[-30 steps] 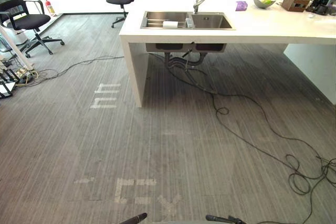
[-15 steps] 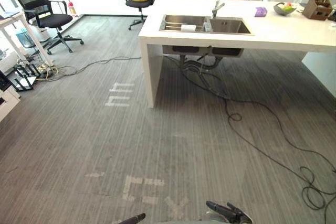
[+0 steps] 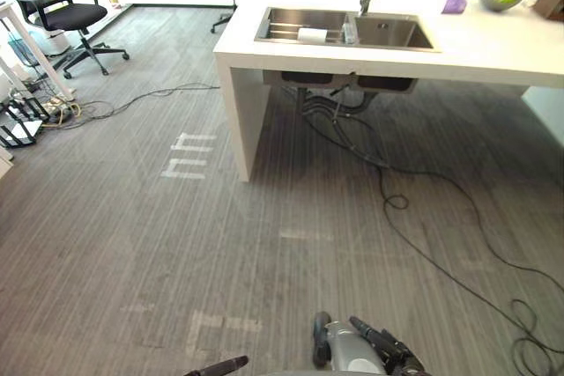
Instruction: Walk over to the sink, pick up the cup, carry it to the dishwasher, place the cup inside the dishwasher, then close the dishwasher door
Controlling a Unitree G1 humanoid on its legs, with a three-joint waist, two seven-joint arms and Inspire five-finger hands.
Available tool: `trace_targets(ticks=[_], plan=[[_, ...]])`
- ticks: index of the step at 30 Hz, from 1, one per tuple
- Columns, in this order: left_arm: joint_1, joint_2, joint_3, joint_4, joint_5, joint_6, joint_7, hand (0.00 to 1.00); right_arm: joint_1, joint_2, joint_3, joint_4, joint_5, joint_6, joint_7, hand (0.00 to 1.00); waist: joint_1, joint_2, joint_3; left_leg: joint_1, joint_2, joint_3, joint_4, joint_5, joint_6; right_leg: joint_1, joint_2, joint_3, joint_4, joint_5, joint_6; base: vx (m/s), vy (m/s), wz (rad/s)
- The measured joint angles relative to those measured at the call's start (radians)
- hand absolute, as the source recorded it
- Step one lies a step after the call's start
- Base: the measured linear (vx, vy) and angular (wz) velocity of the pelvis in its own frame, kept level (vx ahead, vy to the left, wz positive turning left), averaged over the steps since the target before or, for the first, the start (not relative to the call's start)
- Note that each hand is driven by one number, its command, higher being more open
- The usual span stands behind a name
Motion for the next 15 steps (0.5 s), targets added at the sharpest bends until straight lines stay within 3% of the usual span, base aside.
trace_targets(ticks=[1,3,4,5,7,9,11,12,13,14,15], plan=[[0.000,-0.004,0.014,-0.006,0.015,-0.005,-0.004,1.00,-0.002,-0.001,0.001,0.003,-0.002,0.007,0.000,1.00,-0.001,0.004,-0.002,-0.048,0.019,-0.003,0.153,0.026,-0.015,0.037,0.025,-0.007,-0.009,-0.031,-0.016,0.58,-0.267,-0.04],[-0.005,-0.016,0.049,-0.013,0.018,-0.037,0.011,1.00,-0.002,-0.004,0.009,0.006,-0.002,0.012,-0.001,1.00,-0.002,0.008,-0.005,-0.156,0.041,-0.006,0.431,0.158,-0.065,0.113,0.058,-0.010,-0.051,-0.062,-0.033,0.55,-0.214,-0.06],[-0.005,-0.033,0.067,-0.037,0.033,-0.063,0.028,1.00,-0.001,-0.008,0.015,0.005,-0.002,0.010,-0.001,1.00,-0.002,0.015,-0.008,-0.247,0.067,0.008,0.642,0.212,-0.095,0.176,0.086,-0.005,-0.100,-0.072,-0.044,0.64,-0.140,-0.16],[-0.005,-0.042,0.083,-0.052,0.062,-0.101,0.044,1.00,0.000,-0.010,0.018,0.008,-0.002,0.008,-0.003,1.00,0.001,0.021,-0.006,-0.319,0.098,0.051,0.826,0.200,-0.078,0.254,0.111,0.005,-0.154,-0.074,-0.049,0.63,-0.114,-0.19],[-0.001,-0.049,0.088,-0.072,0.105,-0.150,0.067,1.00,-0.004,-0.010,0.048,0.008,-0.004,0.001,-0.011,1.00,0.005,0.005,0.004,-0.410,0.105,0.092,0.944,0.174,-0.046,0.371,0.125,0.035,-0.239,-0.074,-0.048,0.47,-0.036,-0.38],[-0.001,-0.055,0.066,-0.092,0.115,-0.213,0.078,1.00,-0.029,-0.011,0.065,0.008,-0.004,-0.002,-0.018,1.00,0.016,0.006,0.008,-0.518,0.093,0.137,0.892,0.120,-0.023,0.451,0.122,0.076,-0.309,-0.069,-0.039,0.46,0.046,-0.59],[-0.006,-0.057,0.024,-0.131,0.138,-0.281,0.107,1.00,-0.061,0.002,0.093,0.009,-0.004,0.003,-0.025,1.00,0.038,-0.003,0.026,-0.585,0.087,0.217,0.679,0.058,0.013,0.513,0.099,0.122,-0.352,-0.064,-0.031,0.38,0.118,-0.66],[-0.005,-0.058,-0.028,-0.162,0.197,-0.338,0.136,1.00,-0.075,0.009,0.100,0.009,-0.008,0.006,-0.026,1.00,0.047,-0.009,0.031,-0.590,0.062,0.262,0.420,0.075,0.009,0.537,0.070,0.143,-0.361,-0.071,-0.014,0.42,0.178,-0.64],[0.002,-0.060,-0.107,-0.199,0.249,-0.397,0.170,1.00,-0.084,0.005,0.123,0.007,-0.012,0.005,-0.025,1.00,0.053,0.002,0.027,-0.572,0.029,0.275,0.104,0.201,-0.003,0.551,0.051,0.170,-0.367,-0.094,0.017,0.43,0.199,-0.67],[0.009,-0.061,-0.146,-0.221,0.265,-0.433,0.191,1.00,-0.092,0.002,0.137,0.009,-0.014,0.007,-0.023,1.00,0.060,0.009,0.026,-0.552,0.018,0.280,0.041,0.328,0.004,0.568,0.043,0.193,-0.374,-0.114,0.038,0.44,0.233,-0.60],[0.005,-0.055,-0.203,-0.254,0.274,-0.488,0.232,1.00,-0.110,0.011,0.171,0.009,-0.016,0.011,-0.025,1.00,0.061,-0.011,0.031,-0.529,-0.019,0.305,0.017,0.334,0.057,0.588,0.010,0.234,-0.394,-0.126,0.052,0.45,0.236,-0.18]])
